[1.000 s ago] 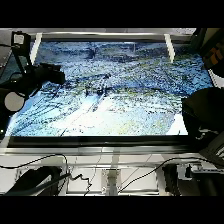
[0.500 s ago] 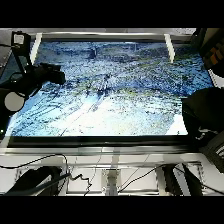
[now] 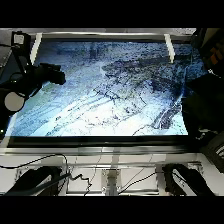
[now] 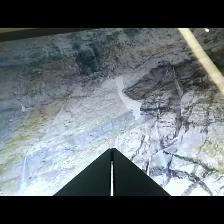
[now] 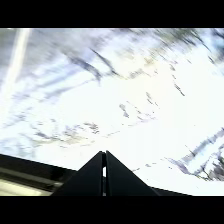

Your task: Fold the clothes and pants, and hang the long-sleeved shirts on hangers.

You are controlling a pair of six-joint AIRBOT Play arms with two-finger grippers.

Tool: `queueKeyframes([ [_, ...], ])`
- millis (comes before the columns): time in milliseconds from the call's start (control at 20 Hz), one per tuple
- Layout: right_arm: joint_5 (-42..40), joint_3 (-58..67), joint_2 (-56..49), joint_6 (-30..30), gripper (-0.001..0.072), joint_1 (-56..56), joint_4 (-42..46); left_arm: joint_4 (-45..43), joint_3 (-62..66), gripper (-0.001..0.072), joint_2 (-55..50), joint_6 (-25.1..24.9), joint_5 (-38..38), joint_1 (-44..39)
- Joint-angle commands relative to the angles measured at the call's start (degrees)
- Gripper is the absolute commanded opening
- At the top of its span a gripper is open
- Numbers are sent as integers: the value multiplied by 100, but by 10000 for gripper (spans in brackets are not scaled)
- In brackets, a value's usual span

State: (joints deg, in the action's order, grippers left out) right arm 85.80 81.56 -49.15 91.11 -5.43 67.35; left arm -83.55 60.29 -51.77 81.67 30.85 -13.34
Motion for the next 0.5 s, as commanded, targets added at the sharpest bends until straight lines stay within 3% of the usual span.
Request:
queueKeyframes([
  [0,-1200,-1014,-323,605,27,452,1381,-2,0,8,-4,0,-2,-2],
  [200,-1790,-1211,-1215,896,24,476,1657,-2,0,8,-4,0,0,-2],
  [450,-1899,-1211,-2162,1755,25,1117,3449,-2,0,8,-4,0,0,-2],
])
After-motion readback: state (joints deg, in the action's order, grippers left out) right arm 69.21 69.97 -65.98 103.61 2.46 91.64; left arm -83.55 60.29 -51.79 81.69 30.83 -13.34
